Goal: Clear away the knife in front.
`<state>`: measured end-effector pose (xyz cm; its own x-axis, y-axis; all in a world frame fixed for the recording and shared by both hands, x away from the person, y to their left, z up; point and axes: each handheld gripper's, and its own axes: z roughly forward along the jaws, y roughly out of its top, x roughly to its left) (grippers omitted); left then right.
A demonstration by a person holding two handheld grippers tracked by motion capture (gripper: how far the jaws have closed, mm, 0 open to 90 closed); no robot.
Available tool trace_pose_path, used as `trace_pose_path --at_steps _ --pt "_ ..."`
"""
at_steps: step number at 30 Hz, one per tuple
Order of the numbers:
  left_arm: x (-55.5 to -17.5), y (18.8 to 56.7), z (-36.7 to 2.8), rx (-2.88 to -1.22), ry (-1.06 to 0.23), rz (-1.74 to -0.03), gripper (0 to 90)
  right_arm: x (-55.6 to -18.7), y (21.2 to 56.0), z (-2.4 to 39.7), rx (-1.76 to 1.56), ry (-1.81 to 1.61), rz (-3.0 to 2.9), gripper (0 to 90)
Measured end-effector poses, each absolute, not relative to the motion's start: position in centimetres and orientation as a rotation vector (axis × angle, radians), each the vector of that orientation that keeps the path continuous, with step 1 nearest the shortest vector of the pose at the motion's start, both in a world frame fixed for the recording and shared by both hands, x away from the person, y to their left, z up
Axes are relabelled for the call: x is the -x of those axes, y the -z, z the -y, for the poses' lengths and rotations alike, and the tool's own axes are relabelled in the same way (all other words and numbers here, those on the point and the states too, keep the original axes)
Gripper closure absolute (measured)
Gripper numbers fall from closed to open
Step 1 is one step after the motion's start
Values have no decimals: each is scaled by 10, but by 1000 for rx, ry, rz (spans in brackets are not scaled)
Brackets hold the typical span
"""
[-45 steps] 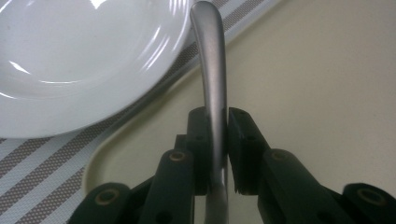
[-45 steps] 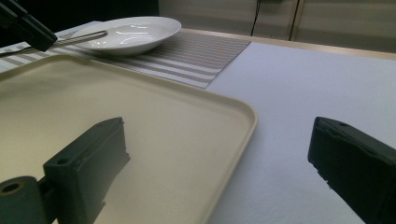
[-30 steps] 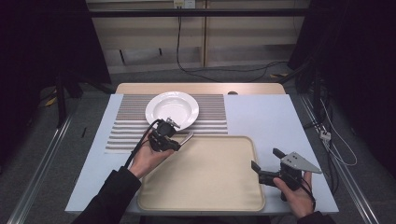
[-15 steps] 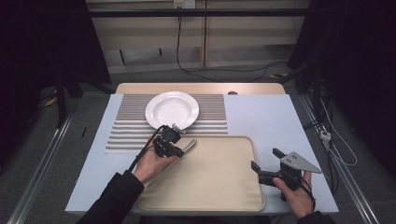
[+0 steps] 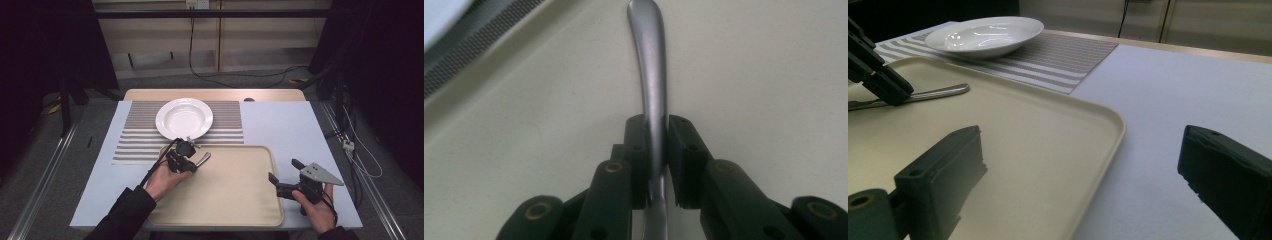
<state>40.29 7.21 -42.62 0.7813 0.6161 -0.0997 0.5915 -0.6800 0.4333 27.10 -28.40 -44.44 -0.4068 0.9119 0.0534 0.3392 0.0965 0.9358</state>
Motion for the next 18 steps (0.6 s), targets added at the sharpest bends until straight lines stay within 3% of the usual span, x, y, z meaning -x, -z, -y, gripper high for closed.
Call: trace_pose_path --at_steps 8,18 --pt "-394 426 -73 -2549 -134 -899 793 -271 445 284 -1223 -1305 -1817 44" --pt "-391 430 -83 -2482 -101 -895 787 -271 445 284 -1224 -1298 -1816 44"
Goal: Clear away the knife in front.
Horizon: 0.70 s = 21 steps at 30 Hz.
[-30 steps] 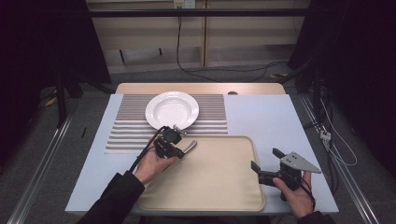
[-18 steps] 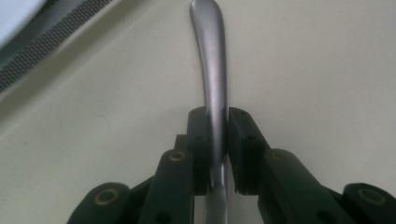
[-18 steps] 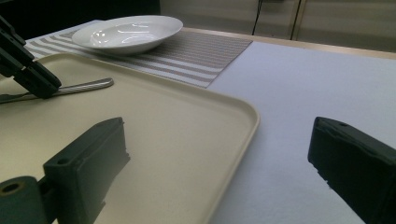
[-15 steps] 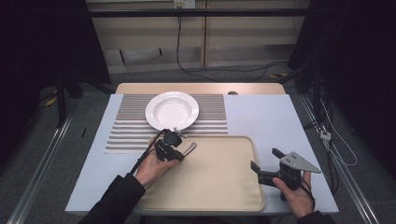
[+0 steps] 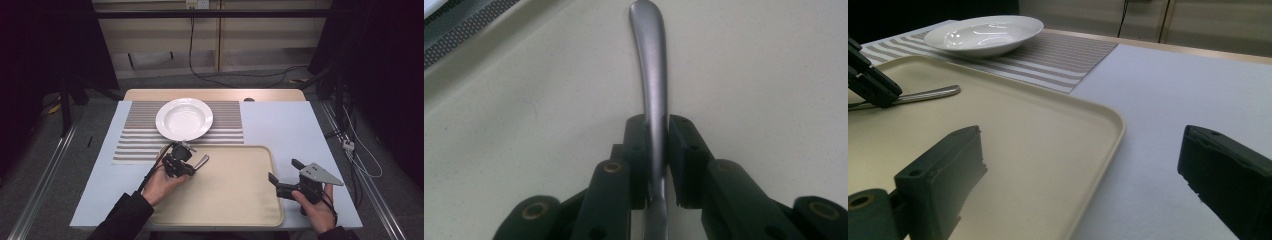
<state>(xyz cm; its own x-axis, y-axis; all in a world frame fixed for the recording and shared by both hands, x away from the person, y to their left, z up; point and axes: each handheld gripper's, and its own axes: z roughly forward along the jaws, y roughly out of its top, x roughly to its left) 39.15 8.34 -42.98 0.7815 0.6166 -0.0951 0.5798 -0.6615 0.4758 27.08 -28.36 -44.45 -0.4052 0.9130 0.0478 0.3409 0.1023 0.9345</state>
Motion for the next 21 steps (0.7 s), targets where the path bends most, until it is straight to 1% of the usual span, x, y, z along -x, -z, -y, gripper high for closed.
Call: trace_pose_path --at_steps 3,6,7,10,12,13,14,15,18,19,20,21 --pt "-392 430 -85 -2468 -81 -892 786 -271 445 284 -1229 -1298 -1815 44" --pt "-392 430 -85 -2479 -89 -869 783 -272 445 284 -1221 -1297 -1815 44" --pt "-393 430 -85 -2473 -80 -870 768 -272 445 284 -1219 -1299 -1815 44" --pt "-391 431 -84 -2470 -60 -837 618 -272 445 284 -1225 -1302 -1815 44" --pt "-391 431 -84 -2471 -53 -809 561 -272 445 285 -1223 -1302 -1816 44" --pt "-392 431 -84 -2468 -66 -807 556 -272 445 284 -1222 -1305 -1817 44" --pt "-392 433 -85 -2453 -86 -813 519 -272 445 284 -1221 -1307 -1819 44" --pt "-393 433 -85 -2443 -102 -811 455 -272 445 284 -1222 -1307 -1819 44" --pt "-394 432 -85 -2400 -126 -812 337 -272 445 284 -1220 -1309 -1819 44" --pt "-394 430 -85 -2396 -143 -802 307 -272 445 284 -1221 -1309 -1820 44" --pt "-393 428 -86 -2389 -144 -798 296 -271 445 284 -1219 -1309 -1822 44" --pt "-392 427 -87 -2386 -116 -771 309 -271 445 284 -1218 -1307 -1821 44"
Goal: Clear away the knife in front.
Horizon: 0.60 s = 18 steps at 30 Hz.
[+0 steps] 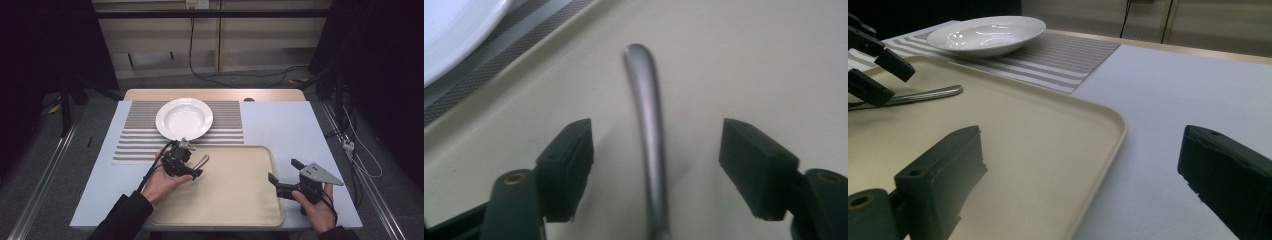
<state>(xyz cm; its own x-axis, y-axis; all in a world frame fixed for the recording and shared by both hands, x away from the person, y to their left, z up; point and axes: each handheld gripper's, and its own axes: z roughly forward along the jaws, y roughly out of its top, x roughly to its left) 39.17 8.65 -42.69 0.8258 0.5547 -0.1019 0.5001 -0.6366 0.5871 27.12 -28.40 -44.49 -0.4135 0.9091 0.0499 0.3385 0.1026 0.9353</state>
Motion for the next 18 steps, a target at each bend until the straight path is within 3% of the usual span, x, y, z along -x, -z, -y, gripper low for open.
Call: trace_pose_path --at_steps 1,4,7,11,14,18 --pt "-389 426 -87 -2379 -118 -758 354 -271 445 284 -1212 -1304 -1822 44" --pt "-385 423 -86 -2360 -92 -692 357 -270 445 284 -1214 -1301 -1820 44" --pt "-381 420 -83 -2311 -82 -668 489 -269 444 284 -1215 -1298 -1819 44" --pt "-381 423 -83 -2320 -55 -643 739 -268 444 283 -1212 -1295 -1820 44" --pt "-379 427 -79 -2348 -51 -629 863 -270 444 282 -1204 -1296 -1831 44" --pt "-378 430 -75 -2387 -74 -620 900 -271 445 281 -1193 -1301 -1834 44"
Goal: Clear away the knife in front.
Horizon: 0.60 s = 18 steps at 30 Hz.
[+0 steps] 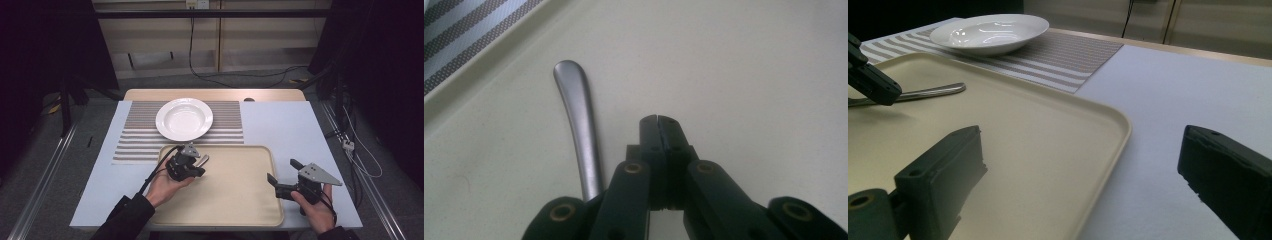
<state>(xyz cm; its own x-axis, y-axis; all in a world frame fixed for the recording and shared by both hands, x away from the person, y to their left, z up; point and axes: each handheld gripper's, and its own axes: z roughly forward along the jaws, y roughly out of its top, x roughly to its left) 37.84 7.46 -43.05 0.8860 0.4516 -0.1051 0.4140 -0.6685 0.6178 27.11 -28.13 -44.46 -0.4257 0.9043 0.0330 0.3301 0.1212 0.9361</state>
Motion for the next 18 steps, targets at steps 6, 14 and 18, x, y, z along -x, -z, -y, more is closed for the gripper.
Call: trace_pose_path --at_steps 6,14,18 --pt "-378 438 -68 -2402 -107 -689 900 -271 444 281 -1190 -1302 -1835 44" --pt "-387 439 -74 -2401 -43 -704 900 -271 445 281 -1191 -1302 -1841 44" --pt "-387 440 -73 -2394 -44 -699 900 -271 444 281 -1197 -1298 -1836 44"
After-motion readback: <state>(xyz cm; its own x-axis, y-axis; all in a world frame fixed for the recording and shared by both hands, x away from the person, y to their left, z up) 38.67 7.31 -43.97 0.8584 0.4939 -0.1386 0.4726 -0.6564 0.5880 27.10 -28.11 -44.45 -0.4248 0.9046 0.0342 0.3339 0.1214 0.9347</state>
